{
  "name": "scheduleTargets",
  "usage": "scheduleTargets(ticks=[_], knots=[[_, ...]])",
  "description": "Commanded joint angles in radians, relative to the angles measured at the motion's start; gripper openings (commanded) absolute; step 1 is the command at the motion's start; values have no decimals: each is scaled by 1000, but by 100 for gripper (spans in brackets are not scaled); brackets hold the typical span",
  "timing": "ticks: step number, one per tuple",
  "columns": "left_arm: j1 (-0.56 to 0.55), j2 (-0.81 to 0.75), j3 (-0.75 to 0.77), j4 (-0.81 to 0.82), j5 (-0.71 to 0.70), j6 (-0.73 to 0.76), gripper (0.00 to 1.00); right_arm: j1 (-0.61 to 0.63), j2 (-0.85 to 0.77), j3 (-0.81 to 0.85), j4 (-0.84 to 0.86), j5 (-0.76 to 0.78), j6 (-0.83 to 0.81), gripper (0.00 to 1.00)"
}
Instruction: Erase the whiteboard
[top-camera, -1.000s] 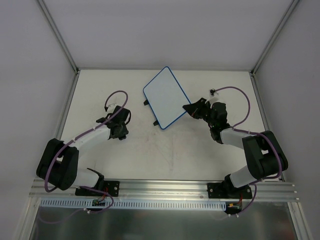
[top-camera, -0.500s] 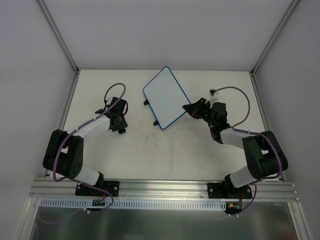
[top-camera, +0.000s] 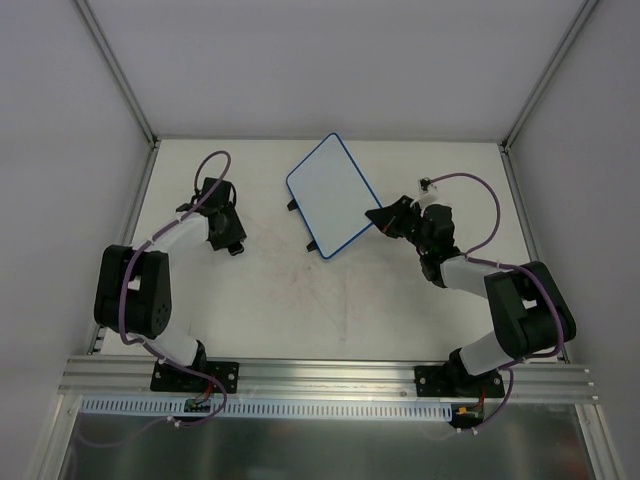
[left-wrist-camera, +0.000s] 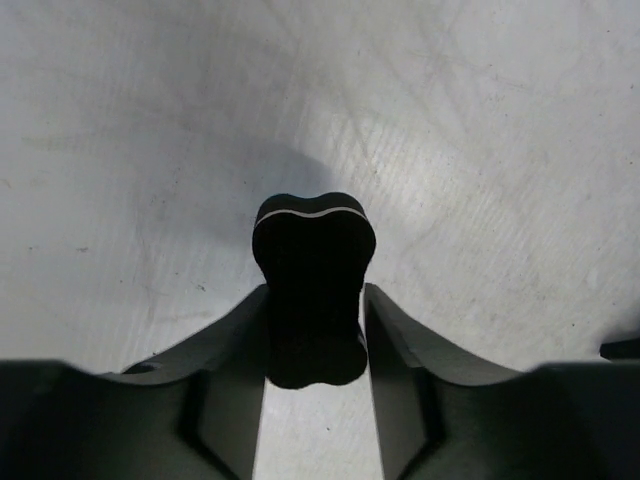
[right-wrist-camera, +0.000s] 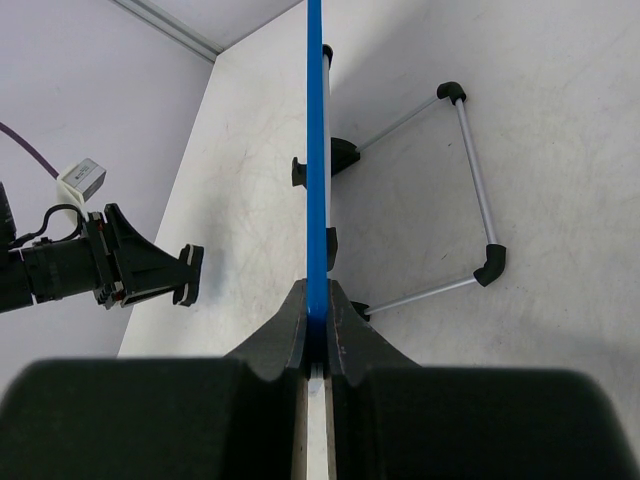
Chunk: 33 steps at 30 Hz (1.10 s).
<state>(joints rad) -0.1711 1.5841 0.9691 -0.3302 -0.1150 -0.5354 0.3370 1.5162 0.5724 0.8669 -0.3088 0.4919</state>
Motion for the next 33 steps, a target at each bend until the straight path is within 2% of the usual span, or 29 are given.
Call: scheduleTargets(ticks=[1,5,7,8,12,14,18,21,28,33], knots=[[4,-15,13,-10,38,28,44,4,4,18,-9,-24,-56,0],[2,-62,-6,-10,34,29,46,4,2,17,-8,-26,-55,0],[4,-101,-26,-10,41,37,55,4,2,17,-8,-26,-55,0],[2,-117,-36,-9,44,40,67,4,2,17,-8,-26,-55,0],[2,-252,-99,20,70,63,99,4,2,17,-8,-27,-55,0],[1,-314,-160,48,112,63,99,4,2,17,-6,-27,-55,0],[-5,-542,-323,170,216,66,99,4,4,18,-6,-29,-53,0],[-7,-691,-377,184,177,77,99,4,4,18,-5,-32,-55,1],[-7,-894,-469,203,28,109,99,4,4,14,-2,-38,-53,13],[-7,-1047,-599,298,-18,138,99,4,2,14,-3,-36,-52,19]])
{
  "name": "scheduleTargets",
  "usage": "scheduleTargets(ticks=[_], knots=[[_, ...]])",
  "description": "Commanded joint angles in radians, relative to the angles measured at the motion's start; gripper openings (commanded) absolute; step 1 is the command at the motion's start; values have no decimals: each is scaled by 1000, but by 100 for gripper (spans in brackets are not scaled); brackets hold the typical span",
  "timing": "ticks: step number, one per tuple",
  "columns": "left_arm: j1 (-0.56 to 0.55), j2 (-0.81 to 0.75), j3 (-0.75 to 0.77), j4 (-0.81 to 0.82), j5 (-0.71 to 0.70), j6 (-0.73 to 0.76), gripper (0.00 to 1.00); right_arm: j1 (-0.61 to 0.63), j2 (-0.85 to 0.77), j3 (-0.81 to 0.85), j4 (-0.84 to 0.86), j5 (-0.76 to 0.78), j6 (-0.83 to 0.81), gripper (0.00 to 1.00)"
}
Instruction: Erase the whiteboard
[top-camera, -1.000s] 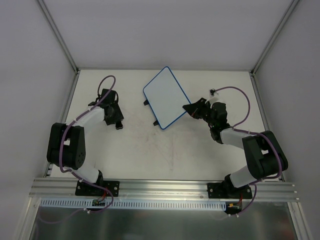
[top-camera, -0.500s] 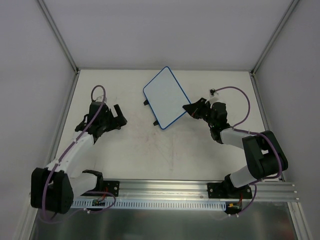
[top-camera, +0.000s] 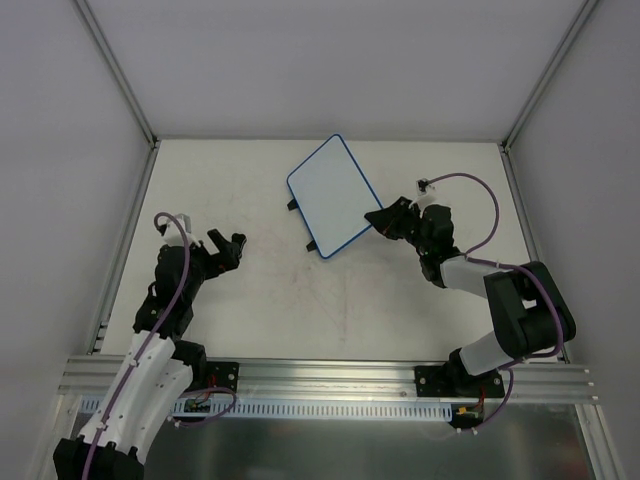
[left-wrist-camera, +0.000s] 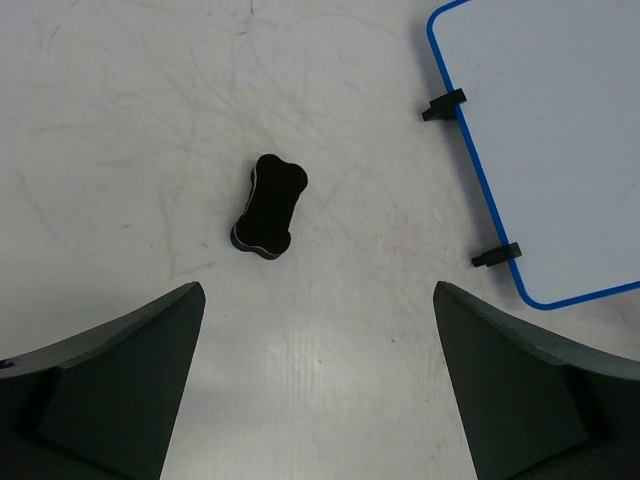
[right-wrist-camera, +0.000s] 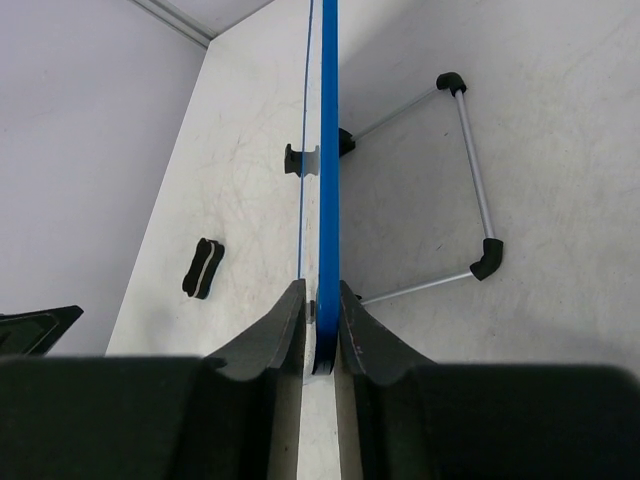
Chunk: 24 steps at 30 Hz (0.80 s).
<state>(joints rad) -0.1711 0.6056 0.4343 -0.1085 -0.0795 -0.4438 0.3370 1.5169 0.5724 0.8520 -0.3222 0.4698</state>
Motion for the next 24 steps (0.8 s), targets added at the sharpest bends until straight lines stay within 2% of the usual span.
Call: scheduleTargets(ticks=[1,7,9,15,17,18,20,21,24], knots=[[-5,-143,-112,88,-45,63,99,2,2,14,13,-23,-30,19],[-7,-380,-221,104,-12,63,99,4,2,14,12,-21,-30,22],[-7,-408,-232,105,-11,63,99,4,2,14,13,-23,-28,29],[-7,-402,-224,105,10,73,99,4,5,14,13,-20,-28,43],[-7,-402,-223,104,12,74,99,4,5,14,13,-18,-28,51],[-5,-405,-223,104,11,73,99,4,5,14,13,-18,-28,63],[-5,-411,-224,104,11,74,99,4,3,11,13,-15,-28,76],[-5,-420,-226,104,12,74,99,4,2,9,13,-12,-26,89],[-7,-431,-226,104,20,82,99,2,-4,3,12,0,-23,97]])
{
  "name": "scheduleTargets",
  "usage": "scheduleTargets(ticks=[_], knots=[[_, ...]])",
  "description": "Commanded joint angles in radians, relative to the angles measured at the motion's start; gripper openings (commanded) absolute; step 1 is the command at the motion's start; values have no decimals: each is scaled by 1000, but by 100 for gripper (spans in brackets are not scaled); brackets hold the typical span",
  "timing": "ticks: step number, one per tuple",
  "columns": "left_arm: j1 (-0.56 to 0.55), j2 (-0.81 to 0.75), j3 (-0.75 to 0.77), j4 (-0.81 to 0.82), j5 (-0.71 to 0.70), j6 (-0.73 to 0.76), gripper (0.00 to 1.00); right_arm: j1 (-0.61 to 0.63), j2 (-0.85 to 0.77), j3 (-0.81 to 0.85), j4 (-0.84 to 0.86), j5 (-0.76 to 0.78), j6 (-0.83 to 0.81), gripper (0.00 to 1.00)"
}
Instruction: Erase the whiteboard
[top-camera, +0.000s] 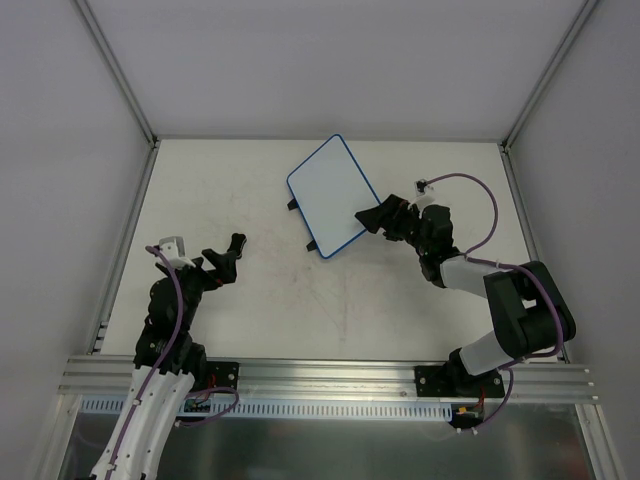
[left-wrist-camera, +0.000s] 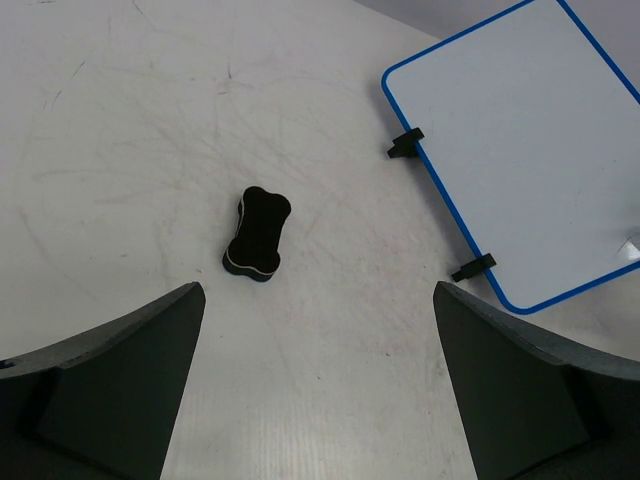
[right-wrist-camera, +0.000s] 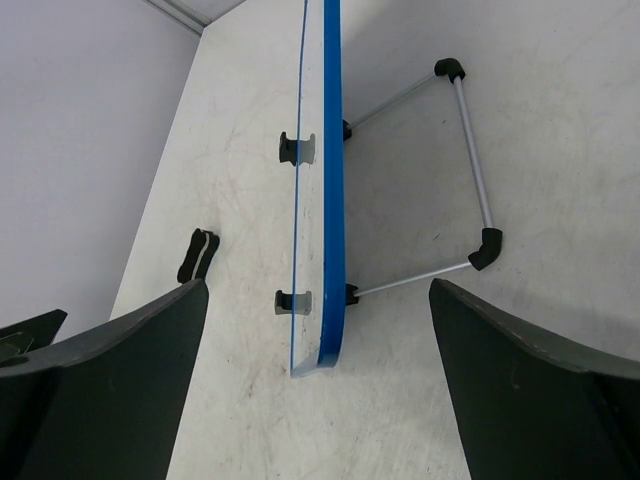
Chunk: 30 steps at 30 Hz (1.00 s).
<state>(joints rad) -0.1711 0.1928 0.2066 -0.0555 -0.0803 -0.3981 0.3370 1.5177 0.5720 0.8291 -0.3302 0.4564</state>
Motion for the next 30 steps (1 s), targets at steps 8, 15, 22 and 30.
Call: scheduleTargets(ticks=[8,15,22,30], knots=[[-7,-101,-32,42,50,27,99,-9,-88,-24,2,17,-41,99],[-7,-113,-45,14,33,7,99,-9,-299,-75,-151,137,-131,99],[-5,-75,-21,-18,68,-30,99,-7,-510,-98,-450,289,-140,99],[-7,42,20,-50,122,-56,99,-7,-839,-213,-688,365,-163,99]])
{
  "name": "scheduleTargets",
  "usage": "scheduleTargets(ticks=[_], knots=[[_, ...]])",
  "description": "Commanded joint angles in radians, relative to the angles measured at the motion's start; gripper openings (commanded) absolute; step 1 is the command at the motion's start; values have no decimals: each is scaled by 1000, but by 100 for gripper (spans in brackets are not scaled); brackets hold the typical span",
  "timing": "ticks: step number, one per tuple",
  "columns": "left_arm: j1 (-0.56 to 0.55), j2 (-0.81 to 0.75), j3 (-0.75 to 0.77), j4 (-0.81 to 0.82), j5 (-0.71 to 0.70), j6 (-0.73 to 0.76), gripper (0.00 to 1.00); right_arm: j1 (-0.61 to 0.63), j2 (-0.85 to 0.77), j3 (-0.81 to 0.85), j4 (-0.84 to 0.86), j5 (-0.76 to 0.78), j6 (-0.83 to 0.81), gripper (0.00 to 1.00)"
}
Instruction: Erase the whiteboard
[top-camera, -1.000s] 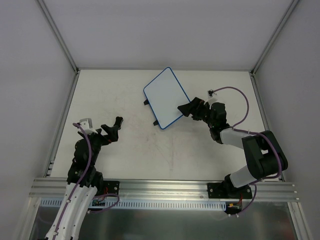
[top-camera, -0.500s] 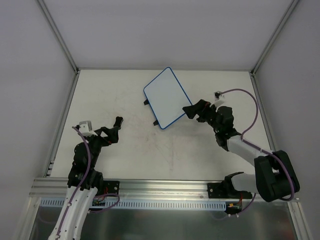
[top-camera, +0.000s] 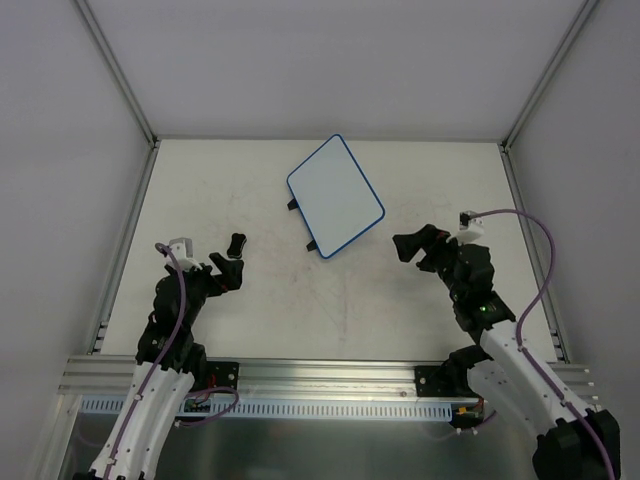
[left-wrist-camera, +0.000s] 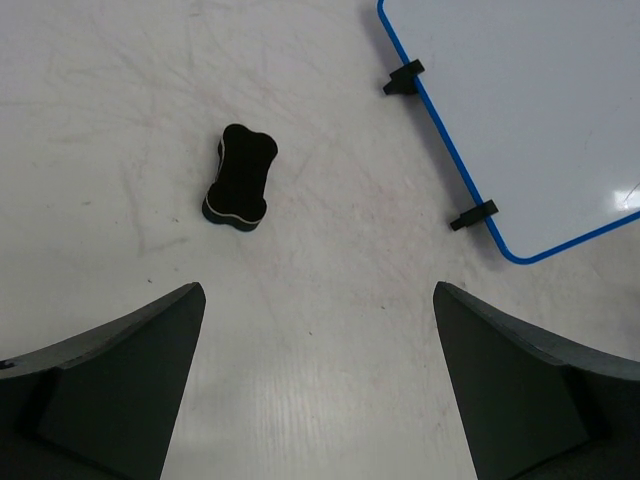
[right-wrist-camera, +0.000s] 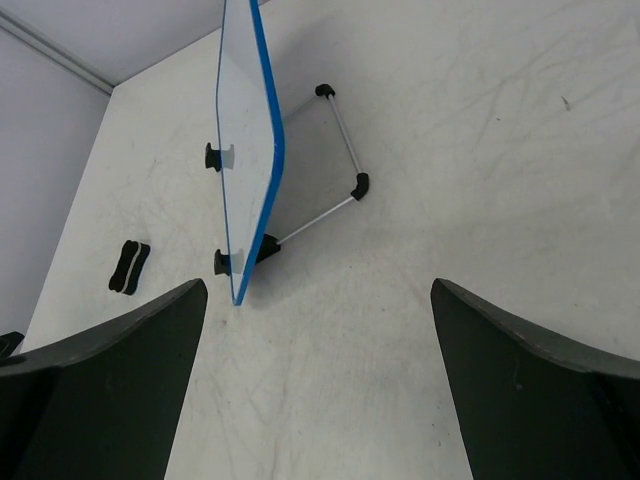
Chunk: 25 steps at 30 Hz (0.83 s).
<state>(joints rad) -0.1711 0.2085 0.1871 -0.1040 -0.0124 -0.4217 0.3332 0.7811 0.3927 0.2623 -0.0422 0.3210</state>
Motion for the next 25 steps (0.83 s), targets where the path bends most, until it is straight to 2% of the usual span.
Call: scheduleTargets(ticks=[1,5,9,25], knots=[[-7,44,26,-2,66,-31,99,-2,-133,-50,-141,79,-30,99],[-7,68,18,6,66,-52,99,-2,-255,-184,-118,64,-33,99],[-7,58,17,9,48,-52,99,-2,-324,-235,-83,16,-11,99],[-7,-3,14,13,92,-45,99,-2,-307,-256,-51,13,4,99]])
